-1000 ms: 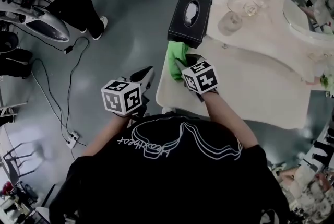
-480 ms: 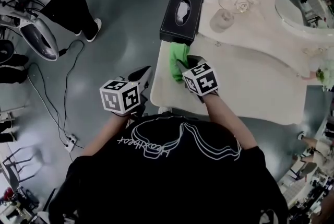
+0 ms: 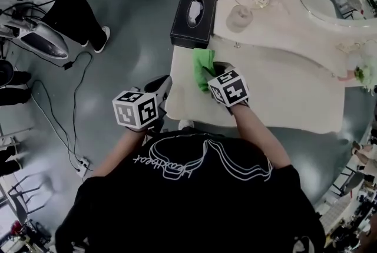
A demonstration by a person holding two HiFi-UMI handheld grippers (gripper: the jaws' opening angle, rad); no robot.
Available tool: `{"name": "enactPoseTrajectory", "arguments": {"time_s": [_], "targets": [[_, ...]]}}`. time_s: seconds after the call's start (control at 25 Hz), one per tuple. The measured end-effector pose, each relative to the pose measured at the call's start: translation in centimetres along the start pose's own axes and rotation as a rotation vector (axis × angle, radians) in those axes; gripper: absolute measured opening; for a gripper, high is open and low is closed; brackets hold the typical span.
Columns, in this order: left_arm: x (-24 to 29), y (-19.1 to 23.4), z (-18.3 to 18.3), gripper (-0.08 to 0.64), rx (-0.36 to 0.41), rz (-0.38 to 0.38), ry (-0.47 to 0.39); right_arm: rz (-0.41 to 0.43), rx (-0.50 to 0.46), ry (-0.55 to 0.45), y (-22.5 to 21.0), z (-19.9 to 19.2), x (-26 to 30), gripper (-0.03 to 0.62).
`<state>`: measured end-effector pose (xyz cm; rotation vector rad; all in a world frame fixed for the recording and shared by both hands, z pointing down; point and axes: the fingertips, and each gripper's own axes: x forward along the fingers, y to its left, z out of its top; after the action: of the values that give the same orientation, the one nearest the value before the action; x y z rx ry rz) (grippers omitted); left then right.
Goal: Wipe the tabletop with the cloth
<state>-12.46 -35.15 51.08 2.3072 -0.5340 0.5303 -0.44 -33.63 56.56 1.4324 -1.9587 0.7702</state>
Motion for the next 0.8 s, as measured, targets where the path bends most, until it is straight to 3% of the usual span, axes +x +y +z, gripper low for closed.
{"name": "enactPoseTrajectory", "arguments": {"time_s": [0.6,0.8], "targets": [[0.4,-2.2,-0.3,0.004,0.013,0.023,0.004,-0.032,-0.003,-0.008,-3.3,-1.8,-2.1,0.06],[0.3,-4.3,0.2,0.004,0.034,0.041,-0.011,-0.005,-0.017,-0.006,-4.1,-2.1,-2.5,0.06]]}}
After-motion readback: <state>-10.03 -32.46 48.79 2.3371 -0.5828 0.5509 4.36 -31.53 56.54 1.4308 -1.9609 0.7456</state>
